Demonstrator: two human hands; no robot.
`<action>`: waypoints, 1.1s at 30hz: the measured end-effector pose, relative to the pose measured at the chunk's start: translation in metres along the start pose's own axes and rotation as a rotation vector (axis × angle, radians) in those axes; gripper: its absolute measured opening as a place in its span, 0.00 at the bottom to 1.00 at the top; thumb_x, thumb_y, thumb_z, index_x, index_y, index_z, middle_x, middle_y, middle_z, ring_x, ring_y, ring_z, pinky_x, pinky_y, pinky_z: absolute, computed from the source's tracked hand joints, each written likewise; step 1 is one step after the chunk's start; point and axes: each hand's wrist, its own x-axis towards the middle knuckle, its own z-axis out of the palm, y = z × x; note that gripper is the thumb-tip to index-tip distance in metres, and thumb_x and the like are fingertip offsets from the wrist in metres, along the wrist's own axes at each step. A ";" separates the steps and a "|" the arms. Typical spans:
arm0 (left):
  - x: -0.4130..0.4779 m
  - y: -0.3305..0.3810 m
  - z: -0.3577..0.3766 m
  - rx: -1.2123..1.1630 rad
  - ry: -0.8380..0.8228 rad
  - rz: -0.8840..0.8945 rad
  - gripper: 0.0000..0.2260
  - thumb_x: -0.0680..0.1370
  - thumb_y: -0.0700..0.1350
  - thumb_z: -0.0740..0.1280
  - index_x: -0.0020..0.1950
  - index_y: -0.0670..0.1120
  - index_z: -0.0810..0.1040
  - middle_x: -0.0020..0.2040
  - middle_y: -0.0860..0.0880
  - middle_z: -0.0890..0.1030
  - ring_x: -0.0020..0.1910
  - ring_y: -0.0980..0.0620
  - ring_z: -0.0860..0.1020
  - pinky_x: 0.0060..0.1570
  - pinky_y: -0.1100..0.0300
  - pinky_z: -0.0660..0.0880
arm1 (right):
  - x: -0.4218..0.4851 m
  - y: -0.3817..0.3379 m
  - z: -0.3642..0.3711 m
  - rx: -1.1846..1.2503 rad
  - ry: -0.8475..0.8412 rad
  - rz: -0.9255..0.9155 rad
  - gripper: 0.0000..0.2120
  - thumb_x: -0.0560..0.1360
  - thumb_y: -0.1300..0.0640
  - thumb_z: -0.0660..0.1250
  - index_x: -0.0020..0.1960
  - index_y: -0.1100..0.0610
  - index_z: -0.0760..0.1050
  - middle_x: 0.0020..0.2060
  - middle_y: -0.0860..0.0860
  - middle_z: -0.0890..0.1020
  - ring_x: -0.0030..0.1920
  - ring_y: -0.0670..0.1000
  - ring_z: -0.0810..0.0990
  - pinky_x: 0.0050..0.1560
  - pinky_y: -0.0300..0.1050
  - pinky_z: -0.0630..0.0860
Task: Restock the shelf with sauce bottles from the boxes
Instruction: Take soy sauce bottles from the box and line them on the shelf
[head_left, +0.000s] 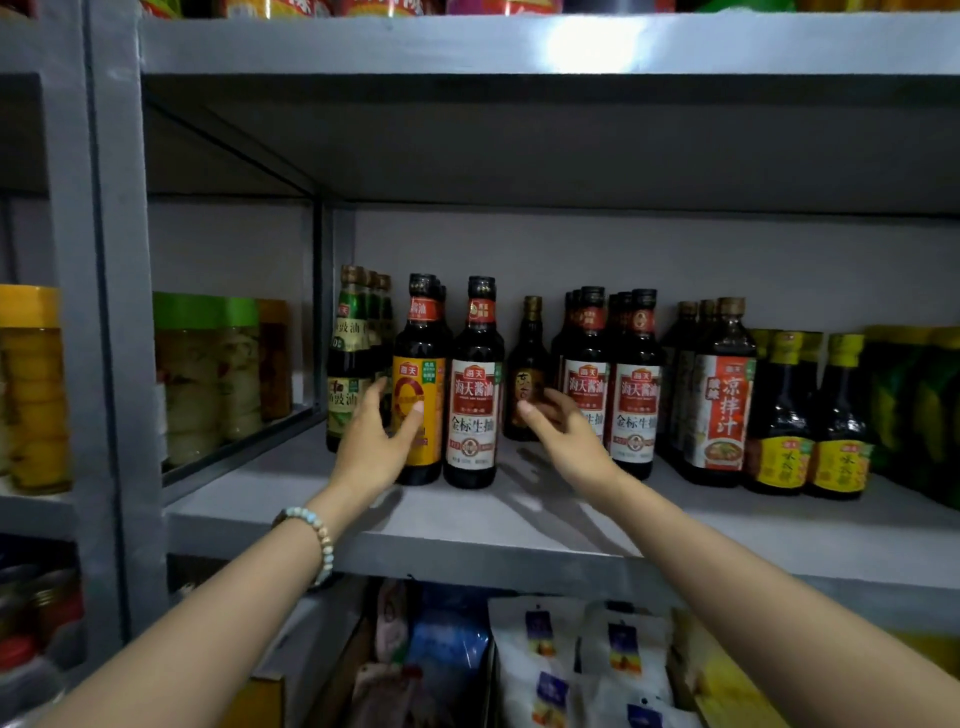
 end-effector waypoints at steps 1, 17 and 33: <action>-0.008 0.008 0.004 0.010 -0.009 0.026 0.27 0.78 0.54 0.62 0.74 0.48 0.59 0.72 0.49 0.66 0.68 0.52 0.66 0.62 0.59 0.65 | -0.007 -0.001 -0.013 -0.024 0.009 -0.010 0.30 0.78 0.48 0.62 0.75 0.57 0.56 0.71 0.54 0.67 0.70 0.52 0.67 0.62 0.39 0.66; -0.209 0.175 0.172 0.237 -0.358 0.296 0.30 0.77 0.62 0.58 0.75 0.51 0.58 0.75 0.51 0.61 0.74 0.51 0.58 0.71 0.53 0.59 | -0.182 0.039 -0.304 -0.494 0.042 -0.014 0.34 0.74 0.39 0.61 0.75 0.52 0.59 0.73 0.47 0.64 0.73 0.47 0.62 0.70 0.44 0.61; -0.437 0.191 0.375 0.330 -0.592 0.379 0.32 0.76 0.66 0.55 0.74 0.48 0.63 0.74 0.50 0.65 0.73 0.49 0.61 0.73 0.53 0.56 | -0.389 0.203 -0.488 -0.728 -0.123 0.184 0.33 0.75 0.46 0.64 0.75 0.54 0.57 0.75 0.51 0.60 0.75 0.49 0.57 0.69 0.36 0.53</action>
